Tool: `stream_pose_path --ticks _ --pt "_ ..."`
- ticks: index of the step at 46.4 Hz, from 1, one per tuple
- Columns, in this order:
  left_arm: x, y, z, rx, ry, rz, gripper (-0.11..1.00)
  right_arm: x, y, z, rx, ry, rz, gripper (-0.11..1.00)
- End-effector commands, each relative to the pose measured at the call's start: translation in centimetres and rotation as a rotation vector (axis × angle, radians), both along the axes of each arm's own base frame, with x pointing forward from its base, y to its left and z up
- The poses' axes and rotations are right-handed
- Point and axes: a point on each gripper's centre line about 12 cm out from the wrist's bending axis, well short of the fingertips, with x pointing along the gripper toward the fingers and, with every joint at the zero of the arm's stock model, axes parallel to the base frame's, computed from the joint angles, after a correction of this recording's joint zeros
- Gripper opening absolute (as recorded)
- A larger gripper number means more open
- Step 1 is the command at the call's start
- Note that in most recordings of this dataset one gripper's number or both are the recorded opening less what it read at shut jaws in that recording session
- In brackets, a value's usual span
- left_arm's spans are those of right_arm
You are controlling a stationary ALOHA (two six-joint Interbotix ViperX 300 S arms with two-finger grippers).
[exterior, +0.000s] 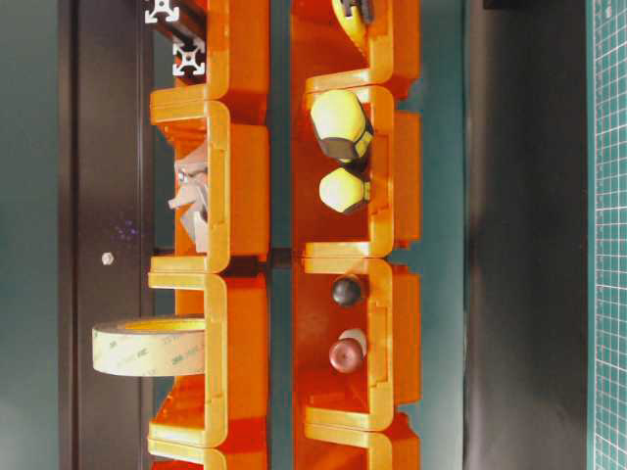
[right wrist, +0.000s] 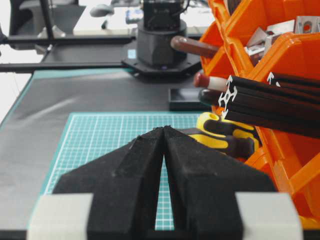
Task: Pick cutter from container rack with right arm.
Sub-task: 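Move the right gripper toward the yellow cutter in the orange rack bin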
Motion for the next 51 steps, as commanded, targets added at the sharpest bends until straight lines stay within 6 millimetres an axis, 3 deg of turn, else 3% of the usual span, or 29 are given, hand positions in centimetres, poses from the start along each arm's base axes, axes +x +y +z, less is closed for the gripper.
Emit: stream_pose_path --ticks 1,7,17,32,44,51 --pt "0.4 -0.4 2.1 0.021 -0.037 -0.022 0.06 0.3 0.3 1.1 0.022 -0.027 0.014 0.02" --pt "0.5 -0.4 3.5 0.021 -0.019 -0.018 0.01 0.7 0.9 2.6 0.020 0.037 0.042 0.02" --pt "0.6 -0.4 3.8 0.019 0.061 -0.021 0.01 1.3 2.0 5.2 0.013 0.263 0.088 0.02" --pt "0.4 -0.6 3.8 0.020 0.090 -0.028 0.01 5.0 3.1 7.6 -0.188 0.557 0.096 0.02" --pt "0.3 -0.6 3.4 0.022 0.133 -0.027 0.01 6.2 4.3 6.2 -0.391 0.736 -0.014 0.02" --pt "-0.1 -0.5 3.4 0.021 0.150 -0.021 0.01 6.0 4.4 4.8 -0.573 0.823 -0.234 0.02"
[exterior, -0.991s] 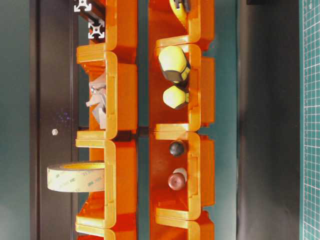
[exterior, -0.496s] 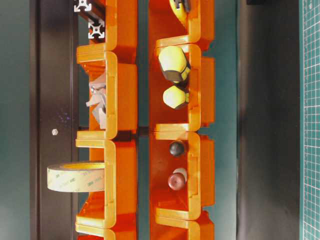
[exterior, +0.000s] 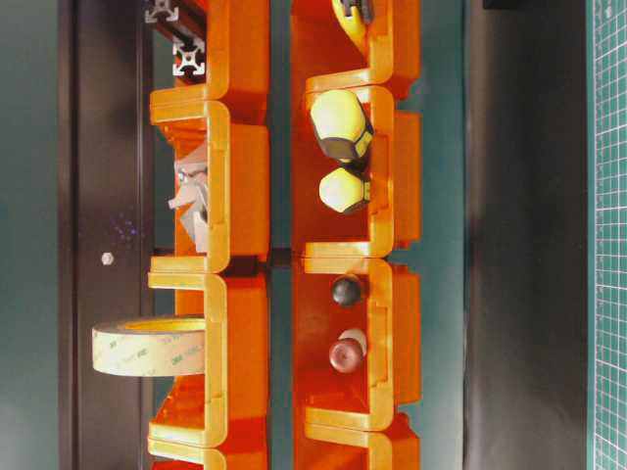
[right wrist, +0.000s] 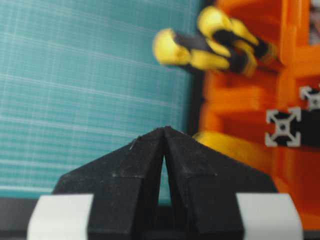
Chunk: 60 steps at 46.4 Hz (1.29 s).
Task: Pick cutter from container rack with right arm.
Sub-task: 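Move the right gripper toward the yellow cutter in the orange rack bin, then close the right gripper on the yellow cutter inside the bin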
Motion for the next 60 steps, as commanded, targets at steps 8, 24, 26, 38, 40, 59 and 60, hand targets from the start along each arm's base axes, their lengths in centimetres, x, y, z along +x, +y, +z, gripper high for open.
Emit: stream_pose_path --ticks 8,24,26,38,40,59,60 --pt "-1.0 0.3 1.8 0.001 -0.034 0.017 0.01 0.2 0.0 -0.4 -0.239 -0.110 -0.178 0.02" --pt "-1.5 0.4 1.5 0.000 -0.008 0.019 0.01 0.6 0.8 -4.1 -0.297 -0.038 -0.158 0.02" --pt "-1.5 0.4 1.5 -0.002 -0.008 0.019 0.01 0.6 0.8 -4.3 -0.303 -0.031 -0.157 0.02" --pt "-1.7 0.3 1.1 -0.003 -0.008 0.017 0.01 0.6 0.7 -5.9 -0.329 0.006 -0.143 0.47" --pt "-1.9 0.3 1.3 -0.005 -0.020 0.014 0.01 0.7 0.6 -6.1 -0.334 0.012 -0.154 0.59" --pt "-2.7 0.3 0.3 -0.062 -0.017 0.019 0.01 1.6 -1.0 -8.6 -0.441 0.052 -0.192 0.76" --pt "-2.7 0.3 0.3 -0.066 -0.017 0.019 0.01 1.7 -1.1 -8.7 -0.443 0.049 -0.197 0.76"
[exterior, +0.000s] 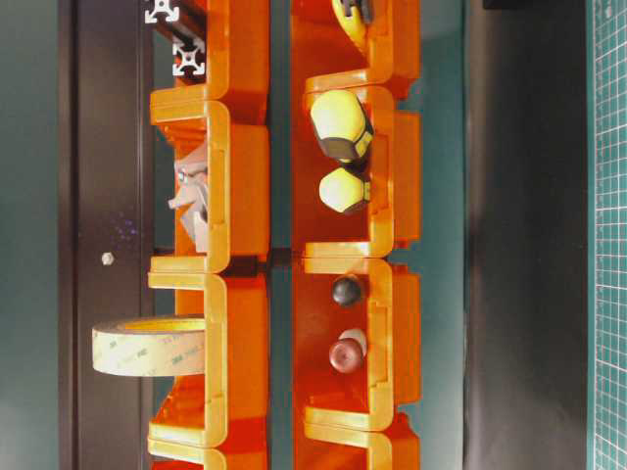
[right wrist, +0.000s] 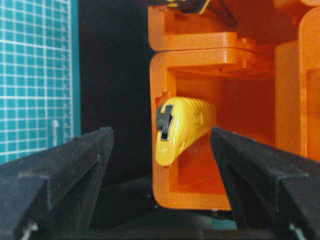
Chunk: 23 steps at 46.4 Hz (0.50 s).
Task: Pick cutter from container rack with right arm.
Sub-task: 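Close the right gripper on the yellow cutter inside the bin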
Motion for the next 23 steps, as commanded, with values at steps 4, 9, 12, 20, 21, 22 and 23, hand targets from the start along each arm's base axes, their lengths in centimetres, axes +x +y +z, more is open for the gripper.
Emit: stream_pose_path --ticks 4,9,12,20,21,22,23 --pt "0.2 -0.1 0.1 -0.020 0.000 -0.002 0.01 0.7 -1.1 0.3 -0.021 -0.051 -0.025 0.76" --pt "0.2 -0.1 0.1 -0.018 0.000 -0.001 0.01 0.9 -1.8 0.2 -0.017 -0.070 -0.040 0.76" --pt "0.2 -0.1 0.1 -0.018 0.000 -0.001 0.01 0.9 -2.0 0.0 -0.011 -0.069 -0.042 0.76" --pt "0.1 -0.1 0.0 -0.017 0.002 -0.001 0.01 0.7 -2.7 -0.5 -0.011 -0.059 -0.057 0.76" --pt "0.1 0.0 0.0 -0.018 0.000 0.000 0.01 0.7 -2.7 -0.5 -0.010 -0.059 -0.057 0.75" --pt "0.1 0.0 0.0 -0.017 0.000 -0.001 0.01 0.8 -2.7 -0.5 -0.009 -0.059 -0.057 0.75" --pt "0.0 0.0 0.0 -0.018 -0.001 0.000 0.01 0.8 -2.8 -0.6 -0.006 -0.058 -0.055 0.75"
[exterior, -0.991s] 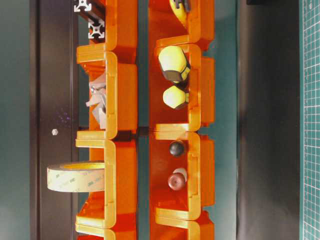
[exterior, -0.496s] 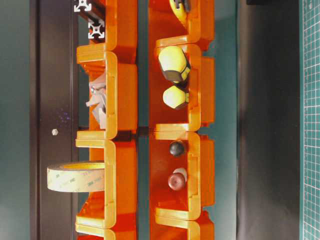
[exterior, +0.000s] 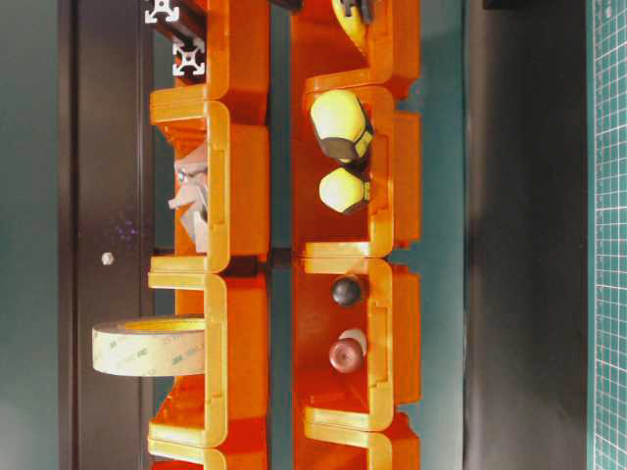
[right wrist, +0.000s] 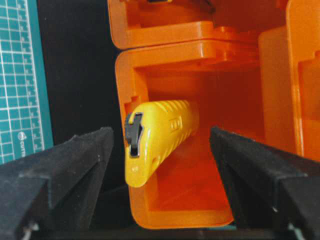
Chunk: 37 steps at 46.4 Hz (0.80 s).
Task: Pick cutter from container rack with right arm.
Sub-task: 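Close the right gripper on the yellow cutter inside the bin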
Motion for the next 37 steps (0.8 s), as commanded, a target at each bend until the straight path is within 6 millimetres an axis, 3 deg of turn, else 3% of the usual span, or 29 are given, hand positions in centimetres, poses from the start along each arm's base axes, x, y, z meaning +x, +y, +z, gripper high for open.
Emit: stream_pose_path --ticks 1,17,23,27,37 --pt "0.08 -0.03 0.36 0.000 -0.009 -0.001 0.01 0.34 -0.23 0.34 0.013 -0.021 0.005 0.75" --pt "0.06 -0.08 0.08 -0.003 -0.005 -0.004 0.01 1.01 -0.42 -0.34 0.045 -0.013 0.037 0.63" --pt "0.03 -0.08 0.09 -0.002 -0.005 -0.004 0.01 1.15 -0.30 -0.49 0.046 0.000 0.048 0.49" --pt "0.03 -0.10 0.09 -0.005 -0.005 -0.006 0.01 1.01 -0.39 -0.49 0.042 0.006 0.037 0.32" --pt "0.03 -0.10 0.09 -0.005 -0.005 -0.006 0.01 0.85 -0.49 -0.16 0.023 0.010 0.012 0.31"
